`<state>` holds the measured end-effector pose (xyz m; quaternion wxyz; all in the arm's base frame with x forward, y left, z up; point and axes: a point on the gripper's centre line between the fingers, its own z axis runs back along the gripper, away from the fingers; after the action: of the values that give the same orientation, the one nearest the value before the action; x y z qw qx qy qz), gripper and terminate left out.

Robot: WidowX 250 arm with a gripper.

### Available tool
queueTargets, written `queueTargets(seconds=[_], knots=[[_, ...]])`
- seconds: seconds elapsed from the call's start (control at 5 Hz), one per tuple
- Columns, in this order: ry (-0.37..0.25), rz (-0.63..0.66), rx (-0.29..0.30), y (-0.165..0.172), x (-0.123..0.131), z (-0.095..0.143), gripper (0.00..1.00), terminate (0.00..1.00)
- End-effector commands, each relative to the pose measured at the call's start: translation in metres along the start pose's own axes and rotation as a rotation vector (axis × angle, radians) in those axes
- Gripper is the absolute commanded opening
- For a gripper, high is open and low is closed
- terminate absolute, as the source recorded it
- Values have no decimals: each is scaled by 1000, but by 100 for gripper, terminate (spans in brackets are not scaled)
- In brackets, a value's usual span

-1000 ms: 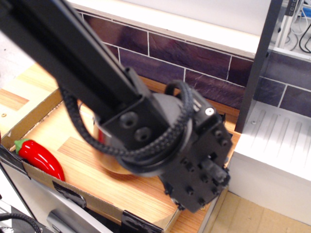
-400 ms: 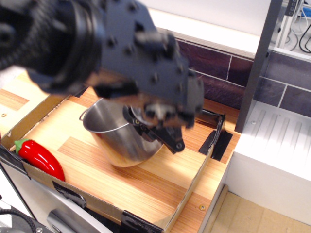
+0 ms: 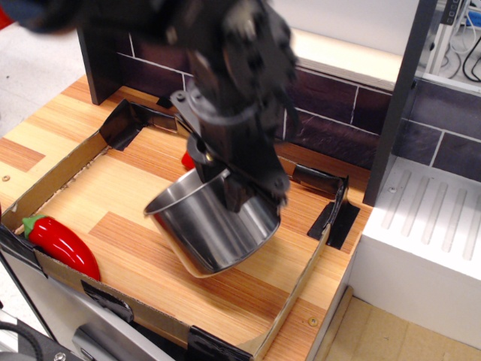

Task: Topple metal pot

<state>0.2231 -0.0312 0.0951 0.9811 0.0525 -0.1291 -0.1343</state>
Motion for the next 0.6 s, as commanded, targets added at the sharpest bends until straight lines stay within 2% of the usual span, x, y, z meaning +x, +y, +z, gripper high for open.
queueTargets(seconds=[0.0, 0.2, 0.4], knots=[[74, 106, -221, 5, 5, 8, 0, 0], [131, 184, -248, 17, 7, -2, 0, 0], [135, 187, -207, 23, 9, -14, 0, 0]])
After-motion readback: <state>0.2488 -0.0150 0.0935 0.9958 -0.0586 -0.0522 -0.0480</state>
